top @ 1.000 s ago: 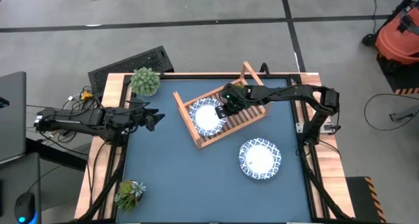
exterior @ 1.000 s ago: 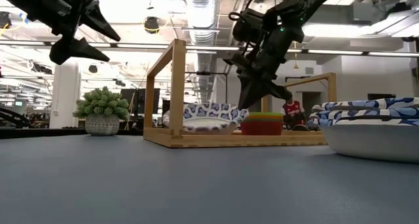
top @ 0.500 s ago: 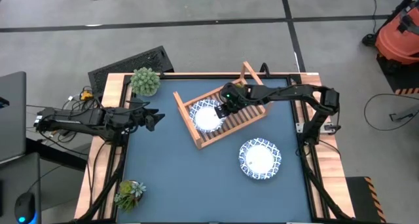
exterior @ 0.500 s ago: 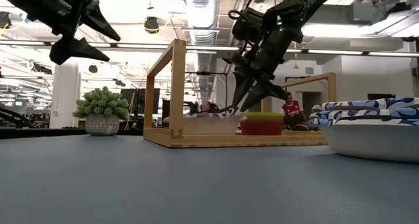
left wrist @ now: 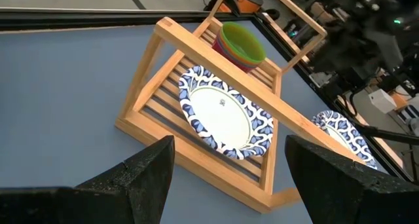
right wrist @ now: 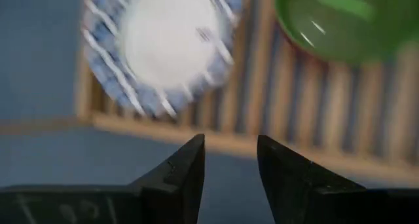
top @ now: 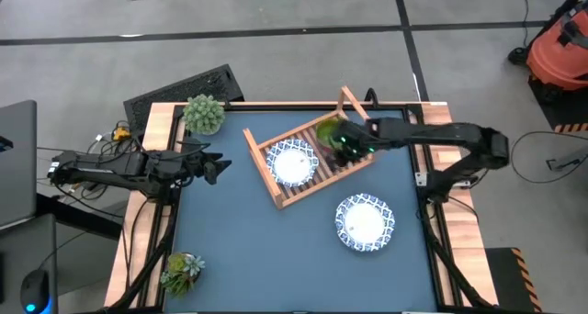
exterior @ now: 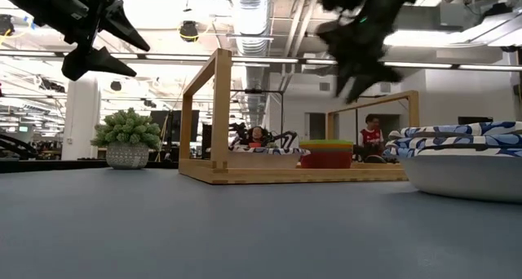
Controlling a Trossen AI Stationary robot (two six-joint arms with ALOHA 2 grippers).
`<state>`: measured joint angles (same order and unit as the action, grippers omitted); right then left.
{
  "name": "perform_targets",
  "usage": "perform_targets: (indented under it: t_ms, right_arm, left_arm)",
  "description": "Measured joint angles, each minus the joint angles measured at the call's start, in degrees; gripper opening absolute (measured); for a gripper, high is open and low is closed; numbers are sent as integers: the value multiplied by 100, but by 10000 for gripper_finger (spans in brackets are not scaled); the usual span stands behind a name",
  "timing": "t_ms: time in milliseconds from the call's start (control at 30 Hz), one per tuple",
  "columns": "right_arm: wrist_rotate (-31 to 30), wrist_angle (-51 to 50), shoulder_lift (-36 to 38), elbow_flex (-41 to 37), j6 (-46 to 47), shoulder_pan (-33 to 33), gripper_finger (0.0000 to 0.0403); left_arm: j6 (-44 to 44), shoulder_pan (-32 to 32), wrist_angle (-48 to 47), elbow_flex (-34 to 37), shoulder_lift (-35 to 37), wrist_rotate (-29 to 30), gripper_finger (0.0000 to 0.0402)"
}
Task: Place and stack bowls onto a shelf
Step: Stack the blue patterned bowl on top of the blue patterned bowl on the shelf
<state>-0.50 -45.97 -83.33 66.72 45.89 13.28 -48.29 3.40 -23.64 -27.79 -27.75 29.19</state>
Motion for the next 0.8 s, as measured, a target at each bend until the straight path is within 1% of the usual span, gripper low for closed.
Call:
perform_targets:
  t_ms: [100, 167, 267, 367, 433, 633, 800]
  right_arm:
    - [-261, -1035, 309, -2, 447, -508, 162]
    - [-298, -1762, 428, -2, 831, -898, 162]
    - [-444, -2746, 505, -2, 1671, -1562, 162]
    - [-571, -3387, 509, -4, 2716, -2242, 163]
    - [-580, -3577, 509, -5, 3398, -2658, 166]
    - [-570, -3586, 511, -209, 5554, -3903, 193]
    - [-485, -3253, 509, -408, 7144, -4837, 217]
  left_arm:
    - [14, 2, 0, 1, 0, 1, 274]
    - [26, 1, -1, 0, 0, 2, 274]
    - [50, 2, -2, 0, 0, -1, 274]
    - [57, 0, -2, 2, 0, -54, 274]
    - [57, 1, -3, 1, 0, -112, 274]
    - [68, 0, -4, 0, 0, -252, 274]
    - [70, 0, -4, 0, 0, -346, 274]
